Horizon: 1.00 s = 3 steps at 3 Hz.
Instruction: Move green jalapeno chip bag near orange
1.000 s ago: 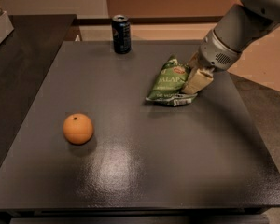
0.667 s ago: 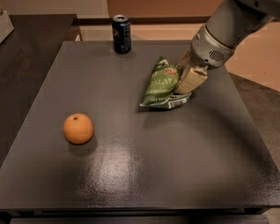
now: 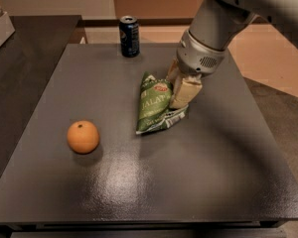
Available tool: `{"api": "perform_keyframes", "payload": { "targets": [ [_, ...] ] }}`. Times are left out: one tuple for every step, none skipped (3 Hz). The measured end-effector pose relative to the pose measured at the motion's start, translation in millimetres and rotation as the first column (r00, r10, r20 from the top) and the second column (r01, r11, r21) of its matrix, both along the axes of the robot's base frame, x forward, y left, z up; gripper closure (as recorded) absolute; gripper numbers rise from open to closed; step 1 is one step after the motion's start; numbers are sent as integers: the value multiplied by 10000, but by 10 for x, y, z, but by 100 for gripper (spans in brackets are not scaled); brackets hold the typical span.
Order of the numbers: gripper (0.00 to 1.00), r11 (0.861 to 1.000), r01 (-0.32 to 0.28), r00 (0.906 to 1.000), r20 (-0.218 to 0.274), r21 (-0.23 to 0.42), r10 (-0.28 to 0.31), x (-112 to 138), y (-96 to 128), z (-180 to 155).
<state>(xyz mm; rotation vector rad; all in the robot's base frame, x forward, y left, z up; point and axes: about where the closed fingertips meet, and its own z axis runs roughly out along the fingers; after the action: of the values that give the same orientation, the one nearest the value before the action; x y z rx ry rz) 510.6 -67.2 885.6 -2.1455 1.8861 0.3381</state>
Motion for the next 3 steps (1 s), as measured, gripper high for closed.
{"api": "perform_keyframes", "payload": {
  "targets": [
    [100, 9929, -1099, 9939, 51, -460, 1102, -130, 205, -47],
    [100, 9793, -1885, 9819, 64, -733, 1894, -221, 376, -73],
    [82, 9676, -2353, 9715, 80, -912, 2370, -279, 496, -86]
  ]
}}
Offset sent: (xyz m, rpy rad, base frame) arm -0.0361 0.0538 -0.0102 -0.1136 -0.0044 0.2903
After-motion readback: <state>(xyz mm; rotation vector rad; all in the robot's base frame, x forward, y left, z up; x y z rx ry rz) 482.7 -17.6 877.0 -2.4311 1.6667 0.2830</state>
